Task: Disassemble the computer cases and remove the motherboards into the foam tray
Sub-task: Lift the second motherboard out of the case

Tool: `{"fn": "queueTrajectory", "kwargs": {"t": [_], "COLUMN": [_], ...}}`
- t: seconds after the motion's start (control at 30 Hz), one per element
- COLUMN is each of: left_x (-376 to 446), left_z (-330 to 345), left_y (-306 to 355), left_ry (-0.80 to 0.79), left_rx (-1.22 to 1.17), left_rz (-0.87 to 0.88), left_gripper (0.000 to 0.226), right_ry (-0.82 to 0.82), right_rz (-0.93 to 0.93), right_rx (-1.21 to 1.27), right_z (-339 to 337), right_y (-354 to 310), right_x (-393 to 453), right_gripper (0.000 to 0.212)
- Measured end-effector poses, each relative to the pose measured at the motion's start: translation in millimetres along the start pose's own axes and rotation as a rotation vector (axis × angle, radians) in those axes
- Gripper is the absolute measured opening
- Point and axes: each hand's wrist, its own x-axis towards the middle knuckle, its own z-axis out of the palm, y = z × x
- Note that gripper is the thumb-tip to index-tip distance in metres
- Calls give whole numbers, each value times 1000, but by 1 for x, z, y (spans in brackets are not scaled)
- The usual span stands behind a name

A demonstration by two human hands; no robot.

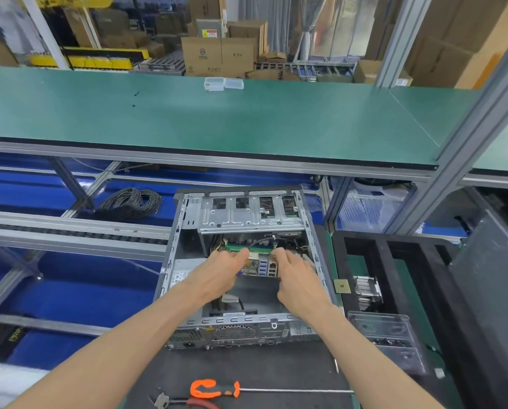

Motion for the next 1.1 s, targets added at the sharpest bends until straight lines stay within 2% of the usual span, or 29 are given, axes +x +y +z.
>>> {"fn": "queueTrajectory", "kwargs": {"t": [0.23,0.4,0.63,0.83,1.1], "left_x": [3,11,8,6,8], "left_z": [1,-4,8,5,-7], "left_y": [-9,-19,-14,-19,-22], "left_ry": [-1,-17,-2,20,36], "left_rx": [-20,13,31,47,79], "left_rz": [44,78,101,112,151], "left_gripper": [24,24,25,27,23], "right_ry": [-15,-10,-47,-54,-62], "right_rz": [102,94,39,9,4], "right_rx": [50,134,-217,-262,-187], "right_z": [4,0,9,21,19], "right_y": [7,4,14,17,13], "right_x": [-11,-3,13,18,19], "right_gripper": [77,66,45,61,61]}}
